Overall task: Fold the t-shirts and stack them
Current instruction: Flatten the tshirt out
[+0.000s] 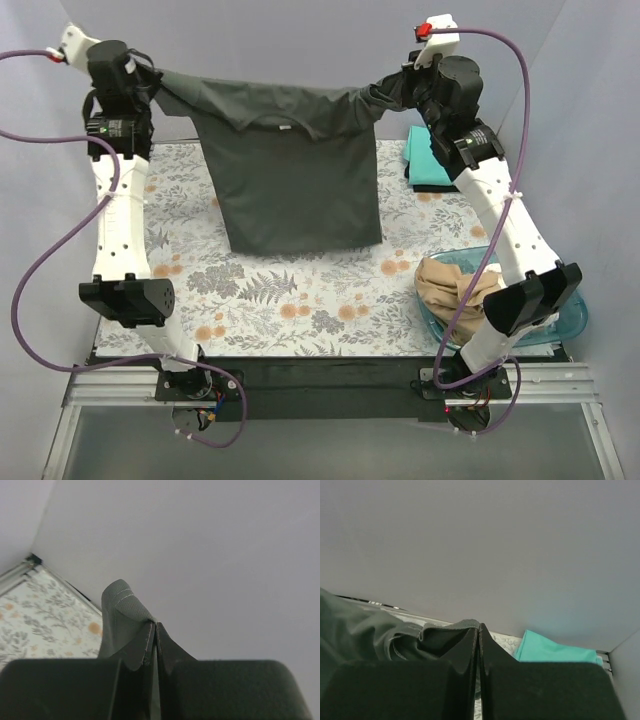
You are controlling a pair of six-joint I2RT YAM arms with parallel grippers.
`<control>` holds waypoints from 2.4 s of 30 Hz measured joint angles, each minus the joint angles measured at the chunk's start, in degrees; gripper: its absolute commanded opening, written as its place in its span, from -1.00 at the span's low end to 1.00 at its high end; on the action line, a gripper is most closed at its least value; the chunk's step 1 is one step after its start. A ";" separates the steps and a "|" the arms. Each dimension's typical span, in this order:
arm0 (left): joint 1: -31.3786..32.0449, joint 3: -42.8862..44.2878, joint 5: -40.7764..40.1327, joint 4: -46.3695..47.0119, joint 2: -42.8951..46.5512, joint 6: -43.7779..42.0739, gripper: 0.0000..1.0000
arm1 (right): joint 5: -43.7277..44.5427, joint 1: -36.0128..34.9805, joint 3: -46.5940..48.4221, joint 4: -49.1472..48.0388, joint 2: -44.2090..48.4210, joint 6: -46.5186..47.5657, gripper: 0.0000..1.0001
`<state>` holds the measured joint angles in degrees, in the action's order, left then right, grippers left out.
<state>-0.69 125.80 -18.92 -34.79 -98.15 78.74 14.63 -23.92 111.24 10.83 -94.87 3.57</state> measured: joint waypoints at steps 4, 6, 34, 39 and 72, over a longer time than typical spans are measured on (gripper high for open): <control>-6.10 -6.56 1.88 -0.46 6.08 -0.31 -1.00 | -4.42 1.46 -0.09 0.04 2.21 -1.79 -0.97; -7.17 -14.01 1.99 0.20 12.00 0.02 -1.00 | -6.75 2.19 -3.02 -0.76 5.66 -3.06 -0.97; -7.13 -60.57 14.62 3.63 9.53 7.96 0.65 | -22.01 12.26 -14.38 16.83 -17.90 -10.01 0.97; -4.92 -57.83 19.45 5.84 5.33 7.04 0.69 | -19.82 4.72 -26.95 12.04 -5.51 -11.74 0.97; 34.25 -88.37 23.06 24.37 16.35 16.20 0.75 | -19.58 -2.89 -24.74 5.92 -24.94 -14.93 0.97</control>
<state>33.56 37.43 4.14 -10.41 -81.80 94.94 -4.95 -26.81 86.50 16.75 -119.81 -11.35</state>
